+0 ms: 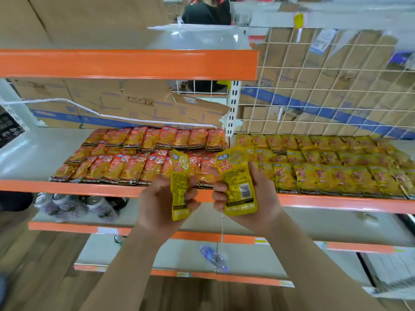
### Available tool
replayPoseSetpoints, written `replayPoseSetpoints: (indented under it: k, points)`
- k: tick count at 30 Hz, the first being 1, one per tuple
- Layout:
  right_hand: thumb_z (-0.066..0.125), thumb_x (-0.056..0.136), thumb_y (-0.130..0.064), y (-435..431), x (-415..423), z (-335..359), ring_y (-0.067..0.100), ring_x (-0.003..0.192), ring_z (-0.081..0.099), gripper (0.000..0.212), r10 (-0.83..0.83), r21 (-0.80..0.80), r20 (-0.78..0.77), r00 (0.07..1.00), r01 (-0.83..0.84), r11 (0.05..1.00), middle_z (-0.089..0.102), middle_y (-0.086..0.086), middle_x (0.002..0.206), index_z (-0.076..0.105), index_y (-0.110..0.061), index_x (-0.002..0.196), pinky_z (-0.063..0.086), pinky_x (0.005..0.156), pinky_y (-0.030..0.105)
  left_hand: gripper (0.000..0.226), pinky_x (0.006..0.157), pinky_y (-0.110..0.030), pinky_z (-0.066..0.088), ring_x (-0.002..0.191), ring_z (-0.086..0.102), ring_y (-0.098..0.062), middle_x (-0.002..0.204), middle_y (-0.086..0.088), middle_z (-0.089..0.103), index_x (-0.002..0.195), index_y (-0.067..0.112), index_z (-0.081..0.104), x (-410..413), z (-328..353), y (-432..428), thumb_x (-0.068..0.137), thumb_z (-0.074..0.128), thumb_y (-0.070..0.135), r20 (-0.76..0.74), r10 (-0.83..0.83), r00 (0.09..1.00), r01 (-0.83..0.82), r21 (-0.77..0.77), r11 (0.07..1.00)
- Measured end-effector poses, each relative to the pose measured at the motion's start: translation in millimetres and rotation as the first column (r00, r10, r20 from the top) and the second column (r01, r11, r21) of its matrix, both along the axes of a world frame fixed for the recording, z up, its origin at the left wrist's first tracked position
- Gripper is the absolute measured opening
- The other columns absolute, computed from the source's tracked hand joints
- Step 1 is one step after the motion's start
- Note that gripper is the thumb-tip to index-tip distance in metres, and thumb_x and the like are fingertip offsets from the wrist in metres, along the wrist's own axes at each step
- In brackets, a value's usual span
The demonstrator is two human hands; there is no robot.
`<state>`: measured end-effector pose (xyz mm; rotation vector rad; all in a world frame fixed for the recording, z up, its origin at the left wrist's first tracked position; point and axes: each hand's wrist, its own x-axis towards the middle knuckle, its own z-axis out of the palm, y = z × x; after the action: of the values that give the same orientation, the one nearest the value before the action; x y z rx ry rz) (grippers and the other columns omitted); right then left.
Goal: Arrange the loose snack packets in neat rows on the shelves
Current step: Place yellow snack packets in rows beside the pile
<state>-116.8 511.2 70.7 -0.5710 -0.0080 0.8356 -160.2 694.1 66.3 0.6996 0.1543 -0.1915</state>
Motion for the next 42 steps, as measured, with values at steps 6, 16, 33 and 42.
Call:
replayPoseSetpoints:
  k: [6,16,33,42]
  points:
    - [0.043,0.087,-0.039,-42.8,-1.0,0.1,0.016,0.062,0.038,0.055,-0.022,-0.085,0.005,1.0,0.022,0.996,0.043,0.006,0.074,0.066,0.003,0.113,0.036,0.056,0.026,0.063,0.055,-0.026,0.043,0.063,0.049,-0.018,0.094,-0.008,0.063,0.098,0.013,0.054,3.5,-15.5,-39.0,0.048,0.09,0.021,0.033,-0.062,0.997,0.064,-0.047,0.997]
    - [0.078,0.068,-0.007,-70.3,7.2,-1.4,0.024,0.084,0.068,0.045,-0.285,-0.174,0.282,0.916,0.34,0.924,0.068,0.012,0.096,0.058,-0.003,0.107,0.061,0.079,0.039,0.034,0.06,-0.032,0.057,0.068,0.065,-0.018,0.085,-0.007,0.063,0.104,0.019,0.058,7.6,-1.2,-44.9,0.077,0.062,-0.002,0.032,0.205,0.978,-0.207,0.226,0.952]
    - [0.072,0.085,-0.003,-113.0,7.1,0.9,0.023,0.088,0.07,0.015,-0.428,-0.479,0.65,0.628,0.776,0.411,0.075,0.011,0.093,0.073,-0.004,0.1,0.056,0.092,0.046,0.042,0.053,-0.079,0.039,0.082,0.062,-0.044,0.101,-0.024,0.069,0.098,0.014,0.077,48.8,11.9,-69.1,0.061,0.084,0.031,0.173,0.14,0.975,-0.218,0.619,0.754]
    - [0.076,0.081,-0.007,-168.2,13.0,-0.2,0.022,0.089,0.07,0.023,-0.501,-0.471,0.63,0.594,0.805,0.362,0.075,0.009,0.093,0.072,-0.004,0.104,0.055,0.095,0.047,0.015,0.042,-0.025,0.041,0.065,0.057,-0.028,0.082,-0.008,0.07,0.097,0.008,0.076,55.6,16.9,-131.2,0.084,0.071,0.002,0.191,0.131,0.973,-0.225,0.64,0.735]
